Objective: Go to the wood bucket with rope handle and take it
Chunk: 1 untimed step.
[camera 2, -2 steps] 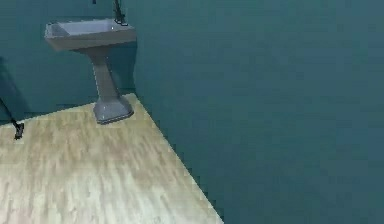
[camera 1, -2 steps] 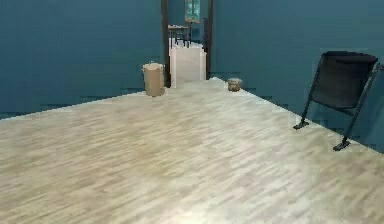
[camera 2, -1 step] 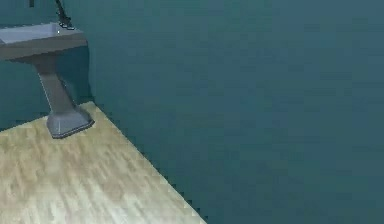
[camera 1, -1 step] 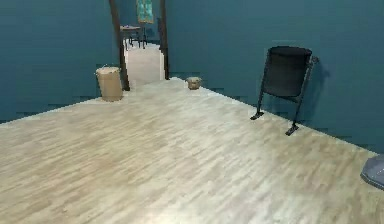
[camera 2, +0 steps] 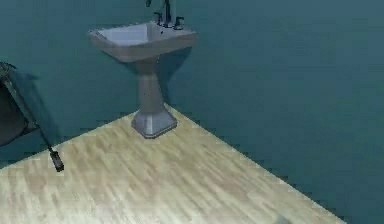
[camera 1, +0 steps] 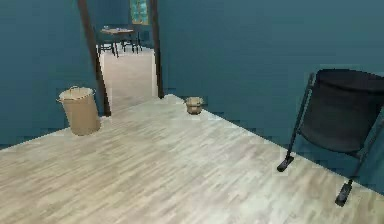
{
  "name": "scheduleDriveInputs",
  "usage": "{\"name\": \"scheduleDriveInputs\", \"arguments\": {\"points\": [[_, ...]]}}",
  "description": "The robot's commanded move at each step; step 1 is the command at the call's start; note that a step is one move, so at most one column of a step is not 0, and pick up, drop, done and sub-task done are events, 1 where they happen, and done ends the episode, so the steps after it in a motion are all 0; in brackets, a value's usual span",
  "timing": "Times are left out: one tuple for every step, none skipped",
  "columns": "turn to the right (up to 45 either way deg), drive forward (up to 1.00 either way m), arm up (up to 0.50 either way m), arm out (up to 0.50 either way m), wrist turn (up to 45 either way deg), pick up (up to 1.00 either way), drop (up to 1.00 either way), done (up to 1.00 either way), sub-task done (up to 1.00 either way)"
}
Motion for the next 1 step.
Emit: {"name": "scheduleDriveInputs", "arguments": {"points": [[0.0,1.0,0.0,0.0,0.0,0.0,0.0,0.0,0.0]]}}
